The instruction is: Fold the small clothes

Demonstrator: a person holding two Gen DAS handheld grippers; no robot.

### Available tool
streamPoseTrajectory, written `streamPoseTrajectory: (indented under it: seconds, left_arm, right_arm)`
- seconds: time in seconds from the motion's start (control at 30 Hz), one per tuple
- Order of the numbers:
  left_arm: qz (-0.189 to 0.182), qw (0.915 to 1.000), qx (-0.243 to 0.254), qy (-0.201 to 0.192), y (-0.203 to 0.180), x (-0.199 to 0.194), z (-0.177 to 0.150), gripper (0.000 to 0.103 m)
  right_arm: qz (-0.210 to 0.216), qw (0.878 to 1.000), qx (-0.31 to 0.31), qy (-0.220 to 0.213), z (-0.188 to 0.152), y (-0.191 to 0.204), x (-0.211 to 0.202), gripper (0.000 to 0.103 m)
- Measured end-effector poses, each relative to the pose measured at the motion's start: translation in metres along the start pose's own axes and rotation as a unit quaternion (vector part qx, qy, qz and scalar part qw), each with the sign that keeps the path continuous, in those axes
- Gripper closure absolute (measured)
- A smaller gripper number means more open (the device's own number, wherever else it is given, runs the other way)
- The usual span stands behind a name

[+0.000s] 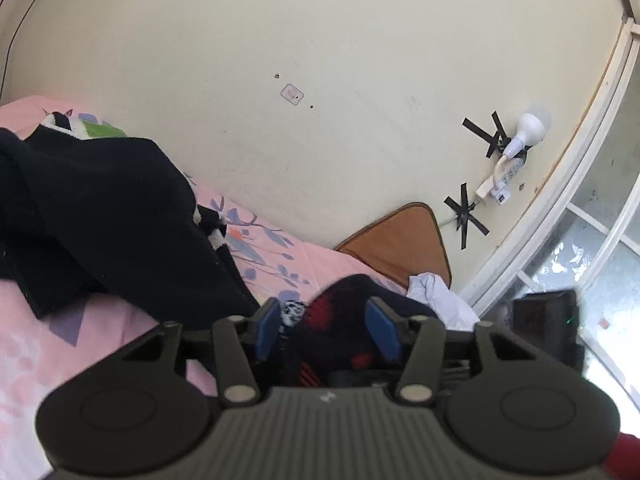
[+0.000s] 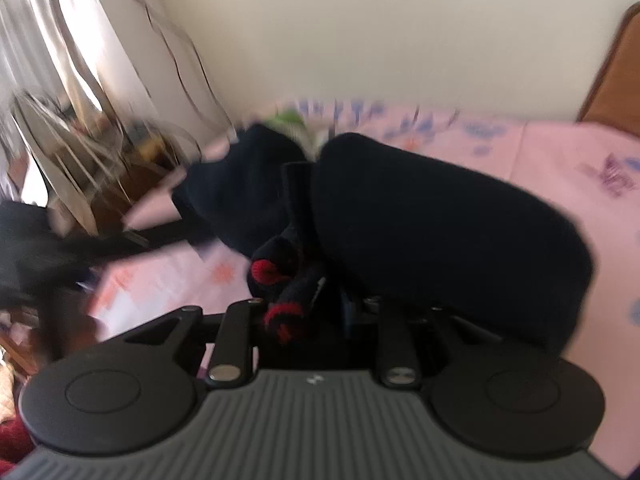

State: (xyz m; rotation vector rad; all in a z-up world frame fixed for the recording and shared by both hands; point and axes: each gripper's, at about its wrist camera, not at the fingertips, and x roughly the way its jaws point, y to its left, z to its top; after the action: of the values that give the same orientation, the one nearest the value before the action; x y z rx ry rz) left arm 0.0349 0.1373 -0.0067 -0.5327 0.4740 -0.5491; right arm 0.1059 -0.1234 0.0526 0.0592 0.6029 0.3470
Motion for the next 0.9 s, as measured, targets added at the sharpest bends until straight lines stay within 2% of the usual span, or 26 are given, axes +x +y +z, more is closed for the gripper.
streamPoseTrajectory:
  seconds: [0.03,0.13,0.17,0.23,0.3,0.43,0.47,0.53,0.57,0.6,0.63,0.67,0.7,0.73,0.77,0.83,0.9]
  left_arm:
    - [-0.004,1.0,0.0,0.003,-0.002,0.001,-0.002,0.049]
    - [-0.019,0.9997,0.005,0.014,-0.012,0.008,-0.005,0.039]
    - [-0.025,0.9995,0.008,0.016,-0.016,0.009,-0.006,0.03]
    - [-0.036,0.9992,0.011,0.012,-0.024,0.009,-0.006,0.012]
    - [-0.051,0.9986,0.013,0.009,-0.03,0.005,-0.007,0.007]
    - [-0.065,0.9976,0.02,0.016,-0.044,0.008,-0.01,0.007]
    - [-0.068,0.9972,0.024,0.019,-0.048,0.009,-0.012,0.007]
    - [-0.067,0.9966,0.039,0.028,-0.057,0.013,-0.016,0.008]
    - [-0.063,0.9961,0.051,0.036,-0.063,0.016,-0.02,0.012]
    - [-0.053,0.995,0.069,0.05,-0.069,0.021,-0.023,0.018]
    - [-0.039,0.9929,0.088,0.069,-0.075,0.029,-0.029,0.039]
    - [-0.03,0.9905,0.1,0.09,-0.077,0.037,-0.034,0.067]
    - [-0.019,0.9876,0.105,0.115,-0.076,0.046,-0.04,0.077]
    - [-0.008,0.985,0.104,0.137,-0.073,0.054,-0.047,0.092]
    - [0.0,0.983,0.098,0.155,-0.067,0.061,-0.053,0.096]
    - [0.007,0.9829,0.08,0.166,-0.055,0.063,-0.062,0.099]
    - [0.006,0.9843,0.061,0.165,-0.044,0.059,-0.066,0.1]
  right_arm:
    - [-0.003,1.0,-0.017,-0.012,-0.003,0.005,0.001,0.075]
    - [0.014,1.0,-0.02,0.002,0.002,0.006,-0.012,0.056]
    - [0.028,0.999,-0.022,-0.002,0.002,0.007,-0.022,0.046]
    - [0.064,0.998,-0.019,-0.022,0.006,0.01,-0.045,0.038]
    - [0.079,0.995,-0.026,-0.058,0.008,0.015,-0.072,0.038]
    - [0.055,0.99,-0.008,-0.127,0.016,-0.002,-0.116,0.039]
    - [0.045,0.989,0.002,-0.14,0.018,-0.009,-0.122,0.041]
    - [0.032,0.988,0.017,-0.15,0.022,-0.023,-0.123,0.057]
    - [0.026,0.989,0.021,-0.146,0.023,-0.027,-0.119,0.068]
    - [0.018,0.99,0.019,-0.137,0.024,-0.029,-0.111,0.072]
    - [0.009,0.992,0.01,-0.126,0.027,-0.03,-0.1,0.074]
    - [0.001,0.993,0.002,-0.114,0.029,-0.029,-0.089,0.077]
    - [-0.004,0.994,-0.004,-0.105,0.032,-0.029,-0.077,0.077]
    - [-0.006,0.995,-0.011,-0.096,0.036,-0.027,-0.064,0.077]
    - [-0.01,0.996,-0.019,-0.084,0.042,-0.027,-0.049,0.077]
    - [-0.021,0.998,-0.043,-0.046,0.049,-0.025,-0.025,0.077]
    - [-0.073,0.991,-0.112,-0.024,0.043,-0.017,0.0,0.075]
